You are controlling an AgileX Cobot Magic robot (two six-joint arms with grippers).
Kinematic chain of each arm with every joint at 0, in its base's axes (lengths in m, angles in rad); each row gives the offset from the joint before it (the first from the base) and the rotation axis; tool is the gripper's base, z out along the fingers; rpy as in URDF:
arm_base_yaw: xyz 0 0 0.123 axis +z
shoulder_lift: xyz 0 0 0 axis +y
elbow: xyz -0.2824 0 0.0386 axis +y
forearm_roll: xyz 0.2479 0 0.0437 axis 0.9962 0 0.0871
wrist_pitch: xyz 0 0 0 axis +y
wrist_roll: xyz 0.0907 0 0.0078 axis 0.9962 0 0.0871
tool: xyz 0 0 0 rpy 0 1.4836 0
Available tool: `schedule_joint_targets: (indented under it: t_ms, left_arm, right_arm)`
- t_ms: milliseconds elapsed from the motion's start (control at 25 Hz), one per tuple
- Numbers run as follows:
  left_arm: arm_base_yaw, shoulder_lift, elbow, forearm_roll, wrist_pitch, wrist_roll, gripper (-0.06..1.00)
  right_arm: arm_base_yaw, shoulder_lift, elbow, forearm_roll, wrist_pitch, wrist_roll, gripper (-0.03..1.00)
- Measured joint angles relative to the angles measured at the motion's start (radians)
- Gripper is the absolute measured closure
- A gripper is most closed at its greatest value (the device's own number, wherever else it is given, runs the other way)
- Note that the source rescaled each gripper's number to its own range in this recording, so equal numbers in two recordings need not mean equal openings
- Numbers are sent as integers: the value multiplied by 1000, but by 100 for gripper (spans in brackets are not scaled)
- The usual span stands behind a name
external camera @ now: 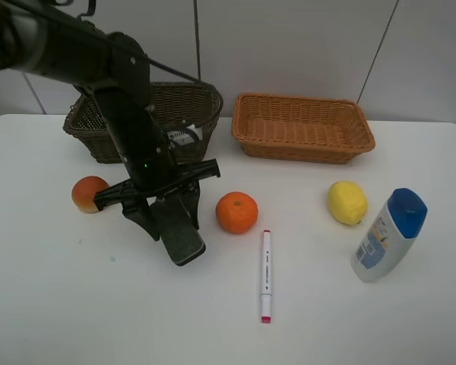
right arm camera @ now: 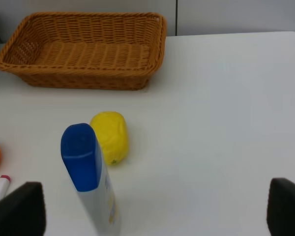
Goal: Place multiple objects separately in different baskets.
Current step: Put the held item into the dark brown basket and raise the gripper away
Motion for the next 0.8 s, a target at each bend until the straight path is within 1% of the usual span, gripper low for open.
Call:
schedule_joint_targets:
  t_ms: [120,200,280,360,440,480,600,720,800]
  left_arm:
    - [4,-55,-120,34,-19,71,58]
    - [21,-67,-218,92,-66,109,58]
    - [52,-67,-294,174,-159,138,58]
    - [97,-67,-345,267,-277,150,58]
    - [145,-59,-368,322,-422,153,58]
    - [171,-50,-373,339,-499,153,58]
    - [233,14,-376,362,-676,153,58]
    - [257,105,-376,368,-790,164,58]
    - [259,159,-375,379,-829,172,58]
  right_arm:
    - [0,0,0,0,0,0,-3]
    - [0,0,0,0,0,0,-3]
    - [0,0,0,0,0,0,-3]
    - [0,0,0,0,0,0,-3]
    - [0,0,0,0,0,0,-3]
    - [0,0,0,0,0,0,-3]
    - [0,0,0,0,0,0,-3]
    - [0,0,0,0,0,0,-3]
    - [0,0,0,0,0,0,-3]
